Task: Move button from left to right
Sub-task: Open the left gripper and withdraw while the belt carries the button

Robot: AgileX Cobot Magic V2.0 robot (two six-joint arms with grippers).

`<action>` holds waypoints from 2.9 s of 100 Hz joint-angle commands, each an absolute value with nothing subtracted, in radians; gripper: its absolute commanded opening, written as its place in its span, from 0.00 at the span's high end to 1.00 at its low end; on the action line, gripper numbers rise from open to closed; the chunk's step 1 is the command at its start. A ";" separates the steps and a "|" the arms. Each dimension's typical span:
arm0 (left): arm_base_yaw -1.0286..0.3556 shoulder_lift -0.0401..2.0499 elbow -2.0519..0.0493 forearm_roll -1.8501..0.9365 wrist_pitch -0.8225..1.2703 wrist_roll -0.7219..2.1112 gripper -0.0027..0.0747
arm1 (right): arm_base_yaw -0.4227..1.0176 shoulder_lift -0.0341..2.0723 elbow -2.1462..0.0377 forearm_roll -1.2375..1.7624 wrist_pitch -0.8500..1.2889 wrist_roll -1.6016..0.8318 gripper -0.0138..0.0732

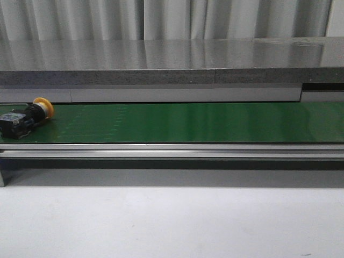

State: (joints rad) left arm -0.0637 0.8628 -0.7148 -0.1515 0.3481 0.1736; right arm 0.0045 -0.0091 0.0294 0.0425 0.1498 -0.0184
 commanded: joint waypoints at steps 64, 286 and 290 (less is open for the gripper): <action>-0.073 0.241 -0.283 -0.172 0.093 0.174 0.27 | 0.007 -0.026 0.030 0.034 0.070 -0.021 0.92; -0.073 0.241 -0.281 -0.170 0.098 0.174 0.96 | 0.007 1.019 -0.916 0.176 0.617 -0.021 0.92; -0.073 0.241 -0.281 -0.170 0.098 0.174 0.96 | 0.007 1.037 -0.916 0.183 0.617 -0.021 0.92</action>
State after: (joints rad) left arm -0.0637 0.2346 -0.2548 -0.1592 0.1817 0.1772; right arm 0.0045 1.0085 -0.8764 0.1525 0.6649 -0.0184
